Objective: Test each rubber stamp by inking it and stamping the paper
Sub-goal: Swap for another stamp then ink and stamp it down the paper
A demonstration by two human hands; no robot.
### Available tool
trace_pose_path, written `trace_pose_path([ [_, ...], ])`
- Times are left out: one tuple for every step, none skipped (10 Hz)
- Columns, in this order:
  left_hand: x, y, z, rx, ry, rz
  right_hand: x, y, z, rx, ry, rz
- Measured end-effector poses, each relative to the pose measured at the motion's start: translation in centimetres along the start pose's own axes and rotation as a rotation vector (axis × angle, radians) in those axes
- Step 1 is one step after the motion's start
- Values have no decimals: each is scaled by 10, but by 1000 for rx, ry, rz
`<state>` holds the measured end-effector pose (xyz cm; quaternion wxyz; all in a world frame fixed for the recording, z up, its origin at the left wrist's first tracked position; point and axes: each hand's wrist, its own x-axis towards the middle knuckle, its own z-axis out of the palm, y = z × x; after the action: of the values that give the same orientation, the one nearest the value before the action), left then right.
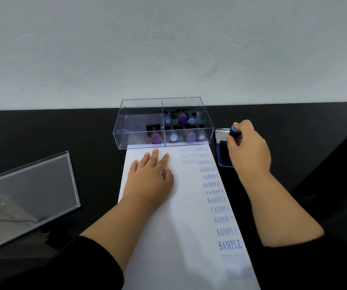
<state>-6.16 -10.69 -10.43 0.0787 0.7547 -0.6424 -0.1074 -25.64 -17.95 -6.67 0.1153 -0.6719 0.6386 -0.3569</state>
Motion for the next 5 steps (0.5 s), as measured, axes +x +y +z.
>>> trace_pose_path([
  [0, 0, 0, -3, 2, 0, -7, -9, -2, 59, -32, -32],
  [0, 0, 0, -11, 0, 2, -16, -16, 2, 125, -63, -62],
  [0, 0, -1, -12, -3, 1, -21, -21, 7, 158, -89, -84],
  [1, 1, -1, -13, 0, 0, -26, -26, 9, 124, -125, -124],
  [0, 1, 0, -16, 4, -3, -29, -30, 12, 94, -168, -162],
])
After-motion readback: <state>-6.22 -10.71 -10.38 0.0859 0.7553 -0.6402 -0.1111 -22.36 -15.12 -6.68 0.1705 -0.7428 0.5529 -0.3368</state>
